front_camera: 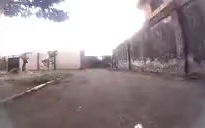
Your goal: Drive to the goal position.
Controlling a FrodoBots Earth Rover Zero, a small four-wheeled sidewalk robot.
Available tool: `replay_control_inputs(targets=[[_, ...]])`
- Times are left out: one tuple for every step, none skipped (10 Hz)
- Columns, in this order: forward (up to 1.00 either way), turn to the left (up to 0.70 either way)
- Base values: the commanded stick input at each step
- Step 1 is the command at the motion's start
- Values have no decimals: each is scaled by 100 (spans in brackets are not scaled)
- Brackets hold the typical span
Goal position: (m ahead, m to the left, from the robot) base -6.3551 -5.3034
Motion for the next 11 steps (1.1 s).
replay_control_inputs(targets=[[100,1],[100,1],[100,1],[100,1],[100,1],[100,1],[100,1],[100,1],[100,1],[100,1],[100,1]])
